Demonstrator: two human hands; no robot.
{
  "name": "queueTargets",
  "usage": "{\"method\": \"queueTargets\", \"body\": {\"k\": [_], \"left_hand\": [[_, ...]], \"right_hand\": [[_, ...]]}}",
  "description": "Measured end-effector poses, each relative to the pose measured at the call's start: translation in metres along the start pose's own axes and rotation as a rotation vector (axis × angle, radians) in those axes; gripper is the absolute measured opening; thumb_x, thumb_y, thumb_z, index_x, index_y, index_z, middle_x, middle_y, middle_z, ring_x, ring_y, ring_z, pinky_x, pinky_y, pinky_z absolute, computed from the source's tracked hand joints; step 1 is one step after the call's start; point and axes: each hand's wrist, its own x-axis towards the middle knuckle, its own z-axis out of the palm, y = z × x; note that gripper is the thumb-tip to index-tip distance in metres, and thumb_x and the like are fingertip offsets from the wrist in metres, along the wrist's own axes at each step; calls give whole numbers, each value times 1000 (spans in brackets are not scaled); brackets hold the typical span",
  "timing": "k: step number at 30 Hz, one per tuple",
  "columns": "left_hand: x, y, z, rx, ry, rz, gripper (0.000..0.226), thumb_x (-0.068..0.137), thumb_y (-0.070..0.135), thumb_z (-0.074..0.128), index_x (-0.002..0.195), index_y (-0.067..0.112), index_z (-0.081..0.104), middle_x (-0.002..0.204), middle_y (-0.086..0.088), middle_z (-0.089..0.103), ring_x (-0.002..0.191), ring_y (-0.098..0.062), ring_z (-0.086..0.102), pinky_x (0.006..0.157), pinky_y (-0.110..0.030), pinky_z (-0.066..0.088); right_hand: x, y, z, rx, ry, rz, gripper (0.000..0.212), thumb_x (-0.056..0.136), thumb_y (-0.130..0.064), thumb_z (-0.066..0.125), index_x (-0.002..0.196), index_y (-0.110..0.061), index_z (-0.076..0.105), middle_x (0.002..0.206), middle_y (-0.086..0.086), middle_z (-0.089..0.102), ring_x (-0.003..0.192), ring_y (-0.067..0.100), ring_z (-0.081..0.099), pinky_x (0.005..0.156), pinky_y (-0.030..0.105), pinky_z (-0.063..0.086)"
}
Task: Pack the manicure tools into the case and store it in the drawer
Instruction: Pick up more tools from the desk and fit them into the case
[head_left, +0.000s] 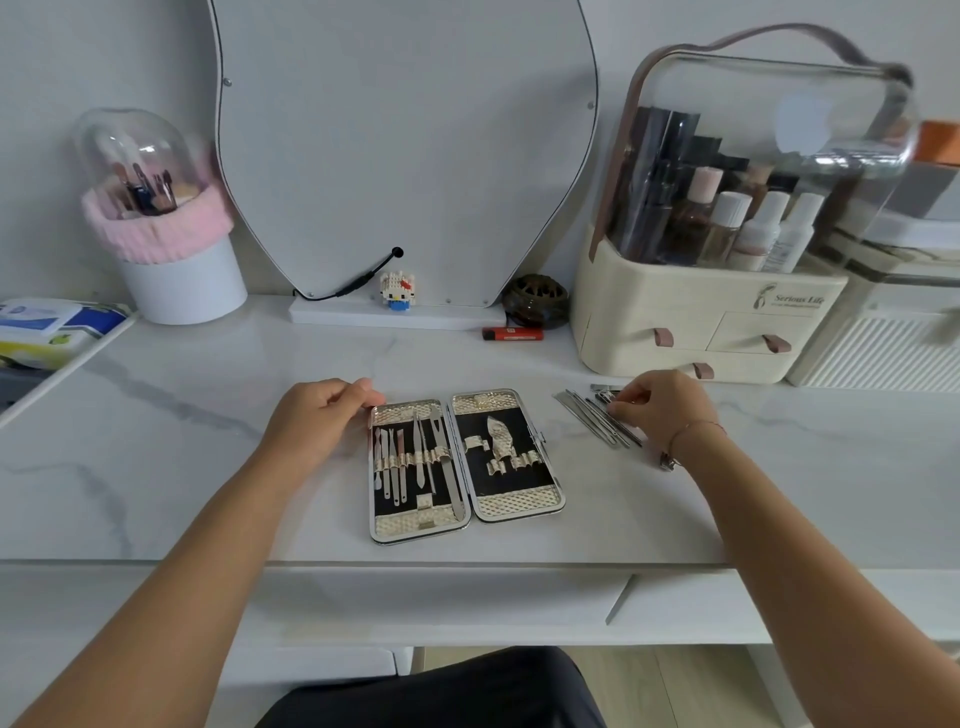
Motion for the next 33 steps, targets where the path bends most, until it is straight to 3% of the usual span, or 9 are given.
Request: {"method": "queueTargets", "body": {"k": [6, 9, 12, 15, 18, 20, 22, 28, 33], "left_hand": [[-1, 1, -1, 1, -3, -4, 28, 93, 34, 50, 87, 21, 75, 85, 14, 70, 84, 0, 60, 69, -16, 37], [-2, 2, -1, 9, -7, -6, 29, 94, 34, 50, 88, 21, 75, 85, 15, 69, 83, 2, 60, 69, -14, 37], [-2, 3, 0, 23, -8, 3, 29, 94, 34, 49, 89, 22, 75, 85, 16, 69, 84, 2, 60, 70, -14, 37], [-2, 2, -2, 40, 16, 39, 24, 93, 34, 51, 92, 23, 72, 92, 10, 70, 92, -7, 62, 79, -22, 45], [-12, 13, -2, 146, 46, 184, 22, 91, 31, 54, 100, 20, 71, 97, 6, 67, 90, -9, 59, 84, -30, 47], [-26, 33, 3, 75, -73, 218, 24, 89, 36, 55, 102, 23, 70, 99, 9, 68, 90, -3, 59, 81, -21, 45], [-43, 53, 8, -93, -214, 140, 32, 82, 48, 55, 100, 27, 71, 98, 11, 71, 94, -2, 62, 84, -20, 44], [-69, 62, 16, -468, -166, -20, 26, 69, 43, 66, 83, 22, 75, 84, 1, 75, 82, -10, 68, 76, -22, 47], [-72, 62, 13, -419, -96, -19, 16, 79, 34, 66, 81, 21, 75, 73, 2, 72, 68, -6, 63, 71, -22, 48]], "right_hand": [[0, -6, -7, -18, -80, 21, 14, 76, -26, 73, 71, -14, 68, 76, 7, 67, 72, 20, 57, 68, 30, 46], [-4, -8, -9, 3, -44, 13, 17, 77, -26, 71, 75, -9, 71, 76, 9, 69, 69, 16, 54, 69, 30, 46], [-13, -14, -16, 77, 6, -11, 14, 79, -23, 70, 81, -9, 70, 75, 6, 70, 65, 2, 42, 60, 15, 37], [-22, -28, -21, 255, 28, -56, 13, 77, -20, 73, 74, -9, 68, 67, 3, 71, 57, 0, 53, 56, 0, 35], [-47, -60, -19, 602, -74, -102, 9, 75, -14, 75, 75, -10, 67, 57, -4, 69, 46, -3, 56, 51, 8, 43], [-68, -85, -10, 814, -226, -108, 10, 78, -12, 72, 82, -5, 66, 60, -1, 70, 45, -1, 52, 47, 10, 43], [-87, -108, 2, 952, -351, -90, 11, 80, -13, 70, 84, -4, 66, 65, 3, 70, 45, 3, 49, 45, 11, 40], [-103, -137, 28, 943, -309, -56, 14, 80, -24, 71, 70, -15, 67, 49, -2, 55, 45, 7, 43, 44, 15, 35], [-106, -141, 27, 914, -369, -57, 15, 81, -27, 70, 70, -16, 68, 64, 11, 61, 54, 19, 44, 49, 23, 33]]}}
